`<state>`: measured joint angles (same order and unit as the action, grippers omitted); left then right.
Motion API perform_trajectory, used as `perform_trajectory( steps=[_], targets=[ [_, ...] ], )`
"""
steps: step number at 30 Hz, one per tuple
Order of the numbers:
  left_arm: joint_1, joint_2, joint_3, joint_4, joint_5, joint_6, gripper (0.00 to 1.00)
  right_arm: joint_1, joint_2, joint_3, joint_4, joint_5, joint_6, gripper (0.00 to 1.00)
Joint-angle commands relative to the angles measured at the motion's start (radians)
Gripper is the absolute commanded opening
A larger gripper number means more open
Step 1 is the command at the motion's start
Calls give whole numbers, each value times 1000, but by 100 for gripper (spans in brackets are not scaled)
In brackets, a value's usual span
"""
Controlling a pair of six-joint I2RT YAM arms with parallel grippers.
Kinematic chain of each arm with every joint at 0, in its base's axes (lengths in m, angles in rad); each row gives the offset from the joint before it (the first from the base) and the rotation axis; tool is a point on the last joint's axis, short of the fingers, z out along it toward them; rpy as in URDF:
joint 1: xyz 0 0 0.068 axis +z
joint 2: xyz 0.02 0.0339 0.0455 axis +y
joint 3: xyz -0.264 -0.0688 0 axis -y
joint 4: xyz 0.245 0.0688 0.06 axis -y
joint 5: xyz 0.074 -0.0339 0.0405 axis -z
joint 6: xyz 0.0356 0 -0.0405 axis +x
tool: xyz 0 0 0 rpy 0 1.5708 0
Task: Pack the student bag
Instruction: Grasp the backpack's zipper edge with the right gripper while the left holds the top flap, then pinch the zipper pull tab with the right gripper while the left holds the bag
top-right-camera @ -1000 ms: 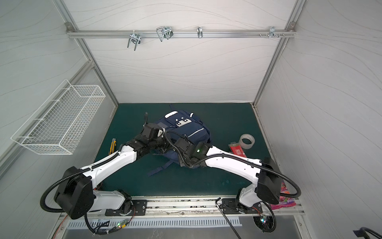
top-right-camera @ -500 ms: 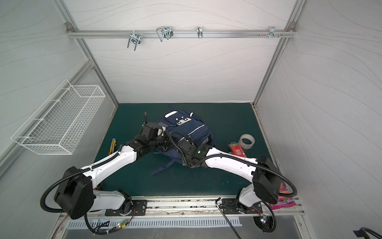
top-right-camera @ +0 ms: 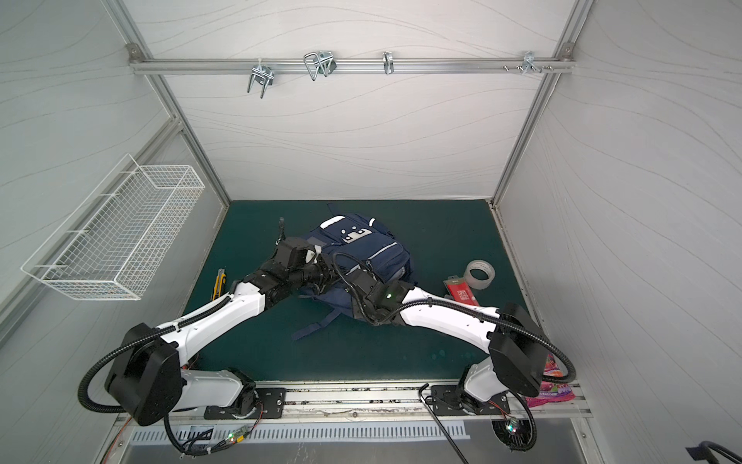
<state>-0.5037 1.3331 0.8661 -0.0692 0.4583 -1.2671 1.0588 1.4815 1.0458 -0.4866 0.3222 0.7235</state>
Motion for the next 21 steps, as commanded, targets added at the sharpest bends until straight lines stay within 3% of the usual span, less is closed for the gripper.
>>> perform_trajectory(
  steps=[1, 9, 14, 21],
  targets=[
    [5, -15, 45, 127, 32, 22, 0, -16, -21, 5, 19, 34, -13, 19],
    [5, 0, 47, 99, 32, 52, 0, -19, -50, -1, 22, 23, -39, 0],
    [5, 13, 45, 70, 18, 83, 0, -20, -79, 12, -4, -35, -58, 0],
    [7, 32, 53, 60, 14, 114, 0, -26, -79, 56, -203, -180, 3, 0]
  ],
)
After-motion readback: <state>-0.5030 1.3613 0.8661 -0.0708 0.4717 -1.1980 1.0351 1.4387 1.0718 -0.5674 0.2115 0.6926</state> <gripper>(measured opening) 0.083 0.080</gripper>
